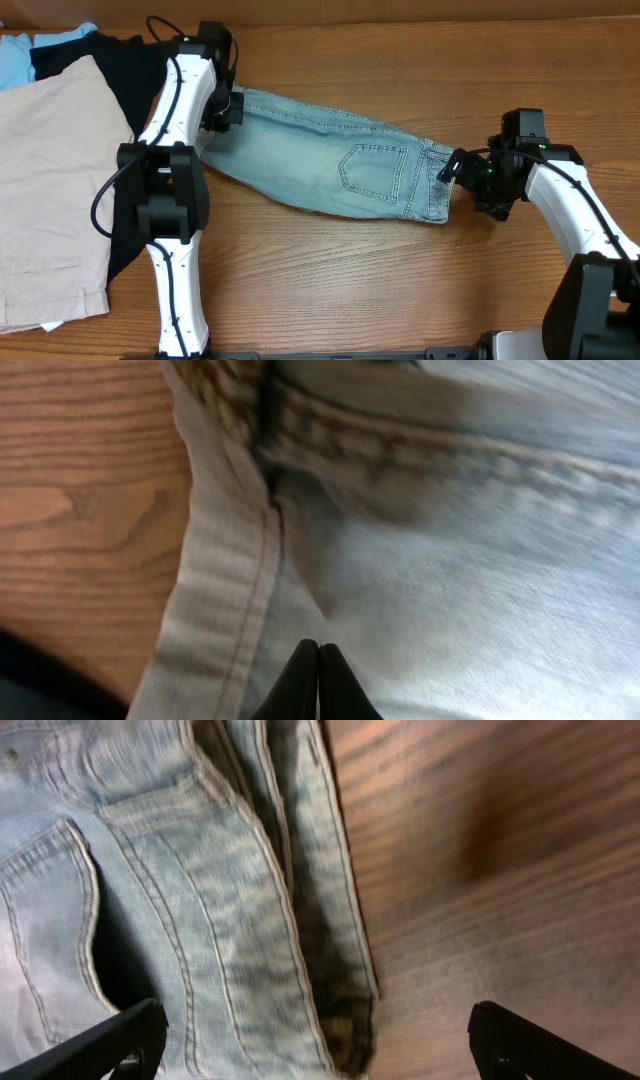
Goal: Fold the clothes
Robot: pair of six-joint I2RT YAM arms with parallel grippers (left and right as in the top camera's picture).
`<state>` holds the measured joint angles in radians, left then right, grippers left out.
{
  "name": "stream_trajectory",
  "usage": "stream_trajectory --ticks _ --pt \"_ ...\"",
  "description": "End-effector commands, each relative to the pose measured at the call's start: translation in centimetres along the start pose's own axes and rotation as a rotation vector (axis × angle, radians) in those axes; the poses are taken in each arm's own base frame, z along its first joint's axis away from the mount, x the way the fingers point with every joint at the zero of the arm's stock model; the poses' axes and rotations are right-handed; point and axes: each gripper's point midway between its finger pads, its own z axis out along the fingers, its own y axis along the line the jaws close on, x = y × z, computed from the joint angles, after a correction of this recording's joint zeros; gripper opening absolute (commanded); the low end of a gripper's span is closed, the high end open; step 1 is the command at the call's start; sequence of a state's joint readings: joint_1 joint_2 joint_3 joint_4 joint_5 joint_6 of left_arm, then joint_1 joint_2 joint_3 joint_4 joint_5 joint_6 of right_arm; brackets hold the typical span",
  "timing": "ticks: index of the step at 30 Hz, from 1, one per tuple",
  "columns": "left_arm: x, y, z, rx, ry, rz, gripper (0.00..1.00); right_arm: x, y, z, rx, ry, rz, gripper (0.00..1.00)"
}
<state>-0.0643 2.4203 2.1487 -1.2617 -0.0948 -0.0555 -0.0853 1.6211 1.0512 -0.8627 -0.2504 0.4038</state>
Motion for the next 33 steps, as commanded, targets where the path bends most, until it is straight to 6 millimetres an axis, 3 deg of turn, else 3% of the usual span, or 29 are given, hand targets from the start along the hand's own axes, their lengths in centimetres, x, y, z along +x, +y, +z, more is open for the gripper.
stream_trajectory --ticks 1,9,17,25,30,33 --pt "0.2 0.2 0.8 0.018 0.003 0.007 0.04 -0.6 -0.5 0.8 0.024 -0.015 0.015 1.00" --pt "-0.3 -0.3 1.2 0.044 -0.019 0.001 0.04 -0.5 -1.0 2.9 0.037 0.032 0.028 1.00" --pt "-1.5 -0.4 1.1 0.047 -0.065 -0.003 0.09 -0.6 -0.1 5.2 -0.020 0.070 0.024 1.00" --pt "-1.2 -0.4 1.4 0.046 -0.055 -0.009 0.08 0.2 1.7 5.9 -0.023 0.071 -0.034 1.00" --pt "-0.6 -0.4 2.0 0.045 -0.035 -0.007 0.07 0.2 1.7 6.4 0.068 0.022 0.002 1.00" --pt "-0.3 -0.4 2.4 0.045 -0.023 -0.006 0.06 0.1 1.4 6.5 0.106 -0.004 0.039 0.93"
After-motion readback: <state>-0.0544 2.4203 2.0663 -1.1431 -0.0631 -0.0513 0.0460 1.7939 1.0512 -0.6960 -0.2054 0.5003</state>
